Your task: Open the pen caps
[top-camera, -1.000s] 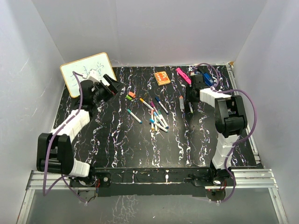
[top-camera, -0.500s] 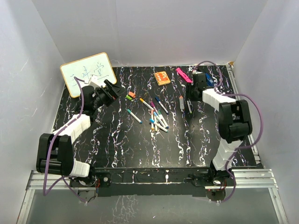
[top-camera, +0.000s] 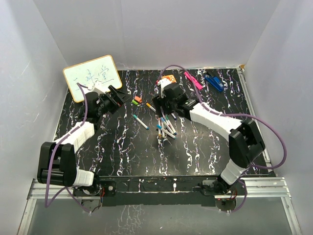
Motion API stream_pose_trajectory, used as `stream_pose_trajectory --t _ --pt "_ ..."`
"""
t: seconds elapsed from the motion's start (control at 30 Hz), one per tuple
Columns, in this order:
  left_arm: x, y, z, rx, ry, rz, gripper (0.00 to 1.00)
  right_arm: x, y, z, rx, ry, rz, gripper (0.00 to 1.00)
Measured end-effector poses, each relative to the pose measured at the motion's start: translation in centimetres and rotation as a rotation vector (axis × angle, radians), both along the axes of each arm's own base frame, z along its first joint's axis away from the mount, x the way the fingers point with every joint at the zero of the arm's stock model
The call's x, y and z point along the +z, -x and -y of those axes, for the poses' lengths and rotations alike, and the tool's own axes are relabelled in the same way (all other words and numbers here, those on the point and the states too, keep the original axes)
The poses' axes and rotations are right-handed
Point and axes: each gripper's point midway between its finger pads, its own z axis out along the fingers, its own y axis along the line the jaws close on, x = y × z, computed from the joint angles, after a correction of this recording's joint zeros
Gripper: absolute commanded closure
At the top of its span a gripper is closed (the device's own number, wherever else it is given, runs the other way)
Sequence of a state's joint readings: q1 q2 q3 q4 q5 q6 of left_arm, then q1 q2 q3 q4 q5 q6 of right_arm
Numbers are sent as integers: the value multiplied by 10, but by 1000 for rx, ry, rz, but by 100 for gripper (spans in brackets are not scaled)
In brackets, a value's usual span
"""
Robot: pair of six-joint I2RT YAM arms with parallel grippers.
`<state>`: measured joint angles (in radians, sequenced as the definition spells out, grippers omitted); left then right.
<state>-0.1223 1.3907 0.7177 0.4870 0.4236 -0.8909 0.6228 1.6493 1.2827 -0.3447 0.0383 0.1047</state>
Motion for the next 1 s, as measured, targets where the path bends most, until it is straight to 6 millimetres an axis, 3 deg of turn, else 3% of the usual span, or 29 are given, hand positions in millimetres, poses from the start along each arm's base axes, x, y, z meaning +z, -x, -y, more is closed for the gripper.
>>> stream_pose_trajectory --t 0.2,0.43,0.6,1.0 --pt "12 3 -4 19 -6 26 1 -30 33 -10 74 75 -79 37" --pt "10 4 -4 24 -9 16 1 -54 59 -13 127 135 -129 47" --pt "4 6 -5 28 -10 -2 2 -63 66 -13 146 166 -151 56" --pt "0 6 -7 39 -18 -13 1 -86 80 1 159 226 -206 58"
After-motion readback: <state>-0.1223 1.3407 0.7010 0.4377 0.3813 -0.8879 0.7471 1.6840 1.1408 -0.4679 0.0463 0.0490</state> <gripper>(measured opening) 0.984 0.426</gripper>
